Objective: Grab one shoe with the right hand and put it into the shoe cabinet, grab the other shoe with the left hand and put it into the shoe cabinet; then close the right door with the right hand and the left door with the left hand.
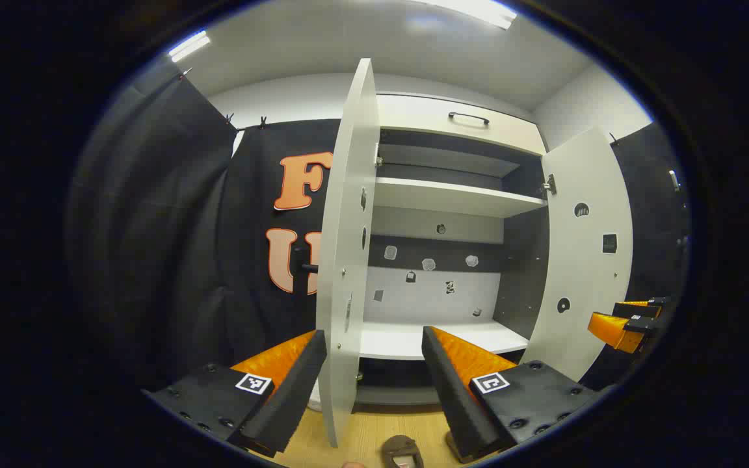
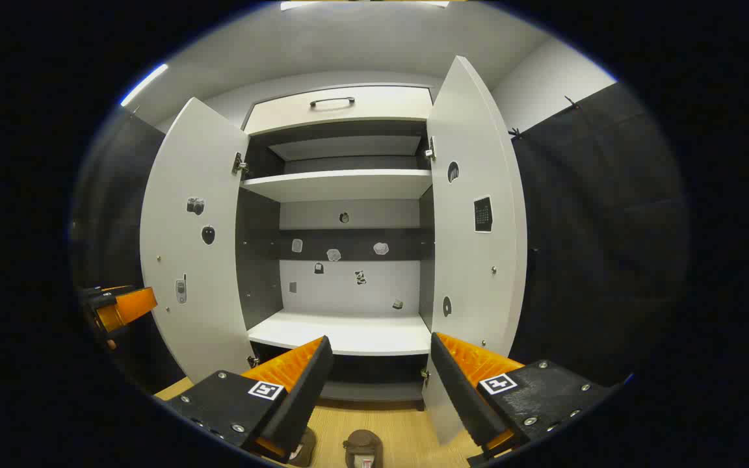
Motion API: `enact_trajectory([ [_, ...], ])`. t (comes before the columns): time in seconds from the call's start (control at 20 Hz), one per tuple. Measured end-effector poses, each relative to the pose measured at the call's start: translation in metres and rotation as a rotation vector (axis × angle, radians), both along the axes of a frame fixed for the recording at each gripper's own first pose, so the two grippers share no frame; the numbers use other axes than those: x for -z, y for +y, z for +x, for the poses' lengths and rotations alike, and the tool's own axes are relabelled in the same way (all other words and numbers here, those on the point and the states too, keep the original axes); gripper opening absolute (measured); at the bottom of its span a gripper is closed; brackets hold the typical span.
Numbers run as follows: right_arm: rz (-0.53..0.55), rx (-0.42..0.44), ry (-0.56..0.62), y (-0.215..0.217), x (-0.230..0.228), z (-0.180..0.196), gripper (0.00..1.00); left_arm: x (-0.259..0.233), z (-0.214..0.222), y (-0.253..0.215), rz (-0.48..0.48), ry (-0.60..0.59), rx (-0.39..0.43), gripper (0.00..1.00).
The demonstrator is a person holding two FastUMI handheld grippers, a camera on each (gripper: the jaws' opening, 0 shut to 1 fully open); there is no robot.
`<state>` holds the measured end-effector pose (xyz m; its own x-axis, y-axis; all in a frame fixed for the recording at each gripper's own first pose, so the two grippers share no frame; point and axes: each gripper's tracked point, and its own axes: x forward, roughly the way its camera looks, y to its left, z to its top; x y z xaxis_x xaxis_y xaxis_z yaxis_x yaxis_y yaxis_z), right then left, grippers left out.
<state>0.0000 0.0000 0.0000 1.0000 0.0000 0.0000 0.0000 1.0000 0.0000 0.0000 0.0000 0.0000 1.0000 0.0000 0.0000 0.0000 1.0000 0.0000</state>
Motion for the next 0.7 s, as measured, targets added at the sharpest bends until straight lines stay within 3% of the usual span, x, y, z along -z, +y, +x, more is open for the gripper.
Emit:
enact_trajectory([
  [0.05, 0.000, 0.001, 0.000, 0.000, 0.001, -0.001, 0.94, 0.001, -0.001, -0.001, 0.002, 0.000, -0.001, 0.99],
  [0.25, -0.002, 0.007, 0.007, -0.005, 0.003, -0.001, 0.94, -0.003, -0.002, -0.004, 0.008, -0.007, 0.000, 0.96],
  [0.7, -0.023, 0.031, 0.006, -0.011, 0.004, -0.007, 0.94, 0.000, 0.000, -0.009, 0.020, -0.001, 0.018, 0.99],
])
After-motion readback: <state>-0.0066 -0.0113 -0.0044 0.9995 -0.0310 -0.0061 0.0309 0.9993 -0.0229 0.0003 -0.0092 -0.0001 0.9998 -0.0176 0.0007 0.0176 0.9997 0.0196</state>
